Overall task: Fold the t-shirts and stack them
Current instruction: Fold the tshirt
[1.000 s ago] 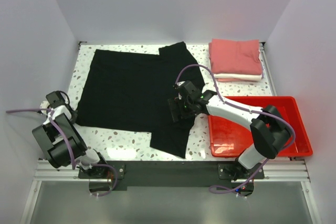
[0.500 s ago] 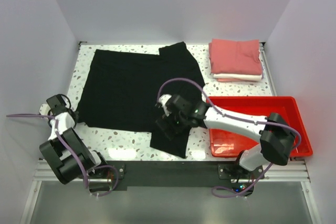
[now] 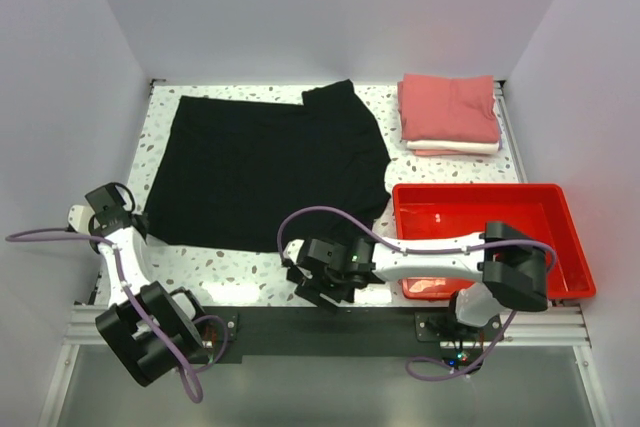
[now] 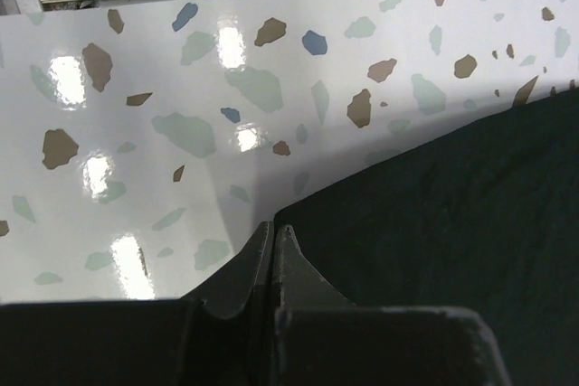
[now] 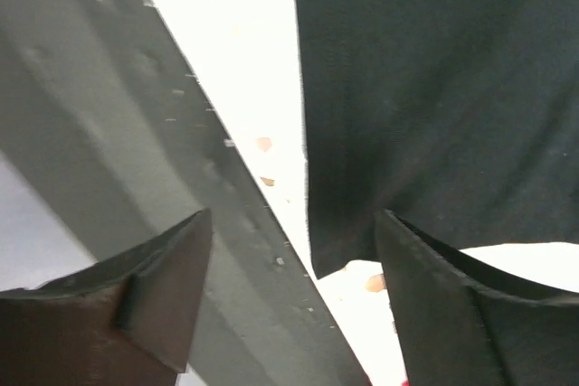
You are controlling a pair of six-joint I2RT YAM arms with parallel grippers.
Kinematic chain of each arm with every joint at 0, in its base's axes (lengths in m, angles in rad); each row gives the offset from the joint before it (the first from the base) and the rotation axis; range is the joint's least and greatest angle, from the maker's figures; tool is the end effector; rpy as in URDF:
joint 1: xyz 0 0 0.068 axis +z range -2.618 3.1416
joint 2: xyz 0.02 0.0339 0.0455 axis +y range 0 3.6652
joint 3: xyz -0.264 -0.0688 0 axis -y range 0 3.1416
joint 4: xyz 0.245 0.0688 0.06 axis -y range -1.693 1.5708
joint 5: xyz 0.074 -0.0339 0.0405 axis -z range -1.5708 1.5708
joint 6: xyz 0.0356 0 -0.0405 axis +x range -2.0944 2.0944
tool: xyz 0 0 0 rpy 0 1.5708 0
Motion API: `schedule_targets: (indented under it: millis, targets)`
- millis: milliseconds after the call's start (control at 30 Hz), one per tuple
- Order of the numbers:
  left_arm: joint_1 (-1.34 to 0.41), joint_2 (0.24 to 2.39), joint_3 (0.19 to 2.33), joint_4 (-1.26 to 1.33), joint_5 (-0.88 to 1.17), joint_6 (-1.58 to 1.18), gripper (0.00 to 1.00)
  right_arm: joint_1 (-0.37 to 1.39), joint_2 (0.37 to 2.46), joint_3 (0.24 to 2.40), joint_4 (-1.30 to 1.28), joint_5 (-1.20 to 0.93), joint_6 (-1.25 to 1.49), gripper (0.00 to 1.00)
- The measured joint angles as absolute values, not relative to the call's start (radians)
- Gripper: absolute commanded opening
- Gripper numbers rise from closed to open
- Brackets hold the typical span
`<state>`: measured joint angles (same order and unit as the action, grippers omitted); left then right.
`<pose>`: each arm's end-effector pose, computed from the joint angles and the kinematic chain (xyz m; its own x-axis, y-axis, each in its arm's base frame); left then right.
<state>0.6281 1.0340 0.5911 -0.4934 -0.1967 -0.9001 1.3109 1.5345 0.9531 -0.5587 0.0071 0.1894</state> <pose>0.1550 0.1212 0.2019 0.1199 -0.8625 -0.4917 -0.9269 0.0802 -0.3665 0.0758 0.2839 0.1933 -0.4111 -0.8135 -0.4112 -0.9044 0.4205 0.0723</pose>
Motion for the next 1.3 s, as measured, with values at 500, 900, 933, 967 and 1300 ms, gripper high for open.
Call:
schedule_targets:
  millis: [500,900,933,967,1300]
  targets:
    - [0.628,1.041,0.591,-0.52,-0.187,-0.906,0.0,1.316,1.641,0.94,-0.567,0.172,0.22,0.47]
    - [0.628,0.986,0.591,-0.601,-0.223,-0.946,0.0,1.335,1.525,0.872,-0.598,0.03,0.32,0.09]
    - [0.628,0.972,0.591,-0.61,-0.225,-0.951,0.0,1.336,1.509,0.872,-0.603,0.002,0.33,0.05]
    - [0.628,0.957,0.591,-0.618,-0.227,-0.955,0.0,1.339,1.489,0.872,-0.609,-0.038,0.346,0.04]
    - [0.628,0.86,0.603,-0.694,-0.263,-0.985,0.0,1.343,1.432,0.899,-0.717,-0.168,0.405,0.03]
